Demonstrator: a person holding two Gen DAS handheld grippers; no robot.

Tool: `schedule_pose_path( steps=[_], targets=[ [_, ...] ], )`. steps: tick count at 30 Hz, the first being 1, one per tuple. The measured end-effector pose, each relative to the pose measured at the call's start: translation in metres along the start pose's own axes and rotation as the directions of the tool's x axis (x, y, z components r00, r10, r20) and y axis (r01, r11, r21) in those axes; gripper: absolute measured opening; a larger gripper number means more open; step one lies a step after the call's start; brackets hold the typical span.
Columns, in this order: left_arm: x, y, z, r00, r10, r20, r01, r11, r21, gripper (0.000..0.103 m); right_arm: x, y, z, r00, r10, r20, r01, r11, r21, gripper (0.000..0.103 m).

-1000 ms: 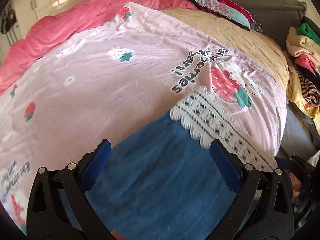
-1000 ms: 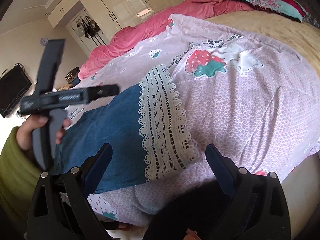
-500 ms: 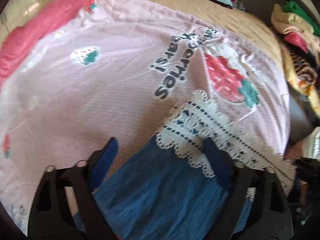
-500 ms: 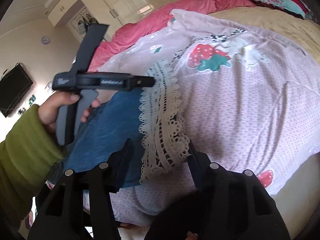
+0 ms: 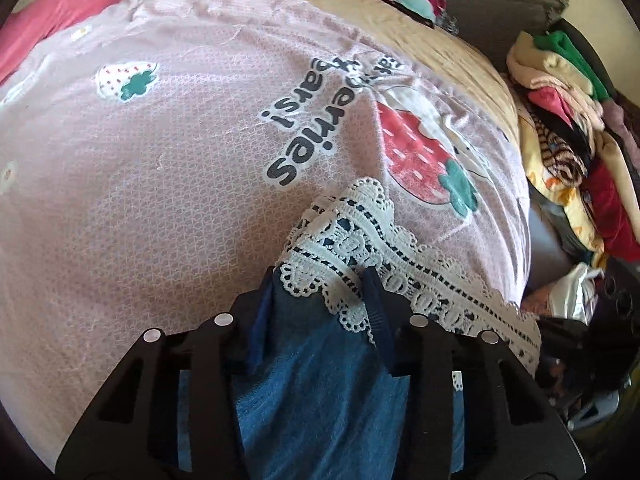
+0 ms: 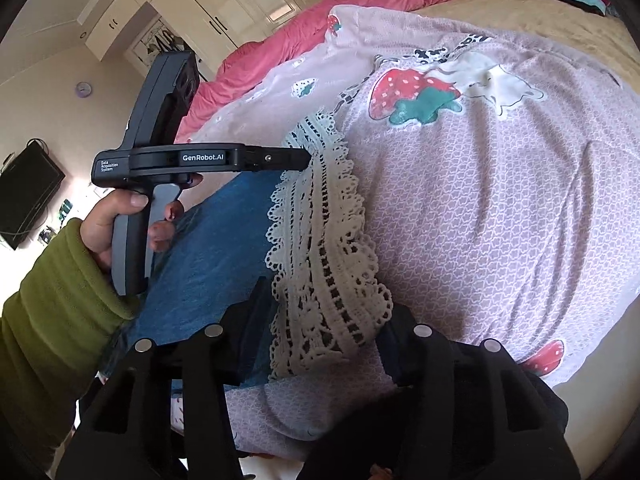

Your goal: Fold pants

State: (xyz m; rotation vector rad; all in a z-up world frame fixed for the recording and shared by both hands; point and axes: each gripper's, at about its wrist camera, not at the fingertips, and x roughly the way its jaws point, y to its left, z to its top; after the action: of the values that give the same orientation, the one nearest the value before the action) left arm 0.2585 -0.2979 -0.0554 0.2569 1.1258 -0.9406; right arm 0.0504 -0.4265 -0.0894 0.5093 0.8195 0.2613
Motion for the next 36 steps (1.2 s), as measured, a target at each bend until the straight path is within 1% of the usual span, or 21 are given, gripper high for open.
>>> schedule_pose_path(
  steps=[2, 3, 5, 7, 11, 12, 14, 18, 22, 24, 26, 27, 29, 30, 31, 32, 33, 35, 36],
  targets=[
    [0.000, -0.007, -0.002, 0.999, 0.039, 0.016, -0.040, 0.999, 0.023, 0.030, 0.002, 0.001, 0.001, 1.000, 0.011, 0.002, -0.011, 1.000, 0.000, 0.039],
    [-0.001, -0.011, -0.002, 0.998, 0.060, 0.026, -0.061, 0.998, 0.033, 0.026, 0.003, -0.001, 0.001, 1.000, 0.027, 0.002, -0.027, 1.000, 0.007, 0.034],
    [-0.005, -0.013, -0.003, 0.996, 0.073, 0.041, -0.074, 0.997, 0.026, 0.020, 0.003, -0.002, 0.003, 0.999, 0.041, 0.003, -0.041, 0.999, 0.015, 0.031],
    [-0.011, -0.010, -0.005, 0.996, 0.061, 0.061, -0.061, 0.998, 0.002, 0.016, 0.001, 0.000, 0.003, 0.999, 0.049, 0.011, -0.049, 0.999, 0.004, 0.028],
    [-0.030, -0.005, -0.012, 0.994, 0.022, 0.106, -0.018, 0.999, -0.033, 0.014, -0.010, 0.021, 0.003, 0.996, 0.071, 0.053, -0.067, 0.995, -0.069, 0.026],
    [-0.037, -0.004, -0.015, 0.992, 0.004, 0.123, 0.001, 0.999, -0.042, 0.014, -0.013, 0.027, 0.003, 0.995, 0.081, 0.061, -0.076, 0.994, -0.082, 0.026],
    [-0.051, -0.004, -0.021, 0.988, -0.002, 0.155, 0.011, 0.999, -0.052, 0.014, -0.019, 0.040, 0.004, 0.991, 0.112, 0.069, -0.105, 0.989, -0.100, 0.026],
    [-0.089, 0.007, -0.041, 0.974, -0.016, 0.226, 0.037, 0.995, -0.088, 0.014, -0.027, 0.070, 0.006, 0.985, 0.157, 0.075, -0.144, 0.977, -0.158, 0.026],
    [-0.124, 0.027, -0.065, 0.955, -0.007, 0.295, 0.050, 0.989, -0.138, 0.015, -0.026, 0.107, 0.009, 0.978, 0.201, 0.061, -0.182, 0.956, -0.229, 0.026],
    [-0.141, 0.039, -0.078, 0.947, 0.009, 0.322, 0.048, 0.985, -0.167, 0.015, -0.020, 0.124, 0.010, 0.975, 0.215, 0.047, -0.196, 0.945, -0.263, 0.026],
    [-0.153, 0.052, -0.093, 0.938, 0.026, 0.345, 0.048, 0.978, -0.205, 0.017, -0.011, 0.146, 0.008, 0.973, 0.232, 0.021, -0.214, 0.927, -0.308, 0.026],
    [-0.156, 0.058, -0.100, 0.936, 0.042, 0.350, 0.039, 0.974, -0.223, 0.019, -0.004, 0.154, 0.008, 0.972, 0.233, 0.007, -0.218, 0.919, -0.330, 0.026],
    [-0.161, 0.072, -0.116, 0.933, 0.070, 0.353, 0.033, 0.960, -0.276, 0.024, 0.012, 0.172, 0.001, 0.976, 0.215, -0.023, -0.207, 0.899, -0.387, 0.026],
    [-0.165, 0.082, -0.126, 0.930, 0.088, 0.358, 0.035, 0.945, -0.324, 0.036, 0.021, 0.178, -0.003, 0.978, 0.203, -0.045, -0.204, 0.891, -0.405, 0.026],
    [-0.172, 0.094, -0.140, 0.921, 0.088, 0.380, 0.068, 0.923, -0.379, 0.050, 0.032, 0.187, -0.009, 0.978, 0.193, -0.076, -0.206, 0.881, -0.426, 0.027],
    [-0.179, 0.102, -0.150, 0.912, 0.092, 0.401, 0.092, 0.904, -0.417, 0.054, 0.039, 0.191, -0.015, 0.980, 0.178, -0.091, -0.199, 0.874, -0.444, 0.028],
    [-0.185, 0.107, -0.159, 0.904, 0.105, 0.413, 0.100, 0.890, -0.445, 0.058, 0.045, 0.197, -0.021, 0.982, 0.160, -0.104, -0.190, 0.864, -0.466, 0.028],
    [-0.197, 0.118, -0.178, 0.890, 0.138, 0.434, 0.112, 0.858, -0.502, 0.060, 0.055, 0.211, -0.037, 0.984, 0.122, -0.130, -0.172, 0.831, -0.529, 0.028],
    [-0.203, 0.124, -0.190, 0.877, 0.140, 0.460, 0.140, 0.841, -0.523, 0.064, 0.059, 0.218, -0.045, 0.986, 0.101, -0.134, -0.159, 0.807, -0.568, 0.029]
  ],
)
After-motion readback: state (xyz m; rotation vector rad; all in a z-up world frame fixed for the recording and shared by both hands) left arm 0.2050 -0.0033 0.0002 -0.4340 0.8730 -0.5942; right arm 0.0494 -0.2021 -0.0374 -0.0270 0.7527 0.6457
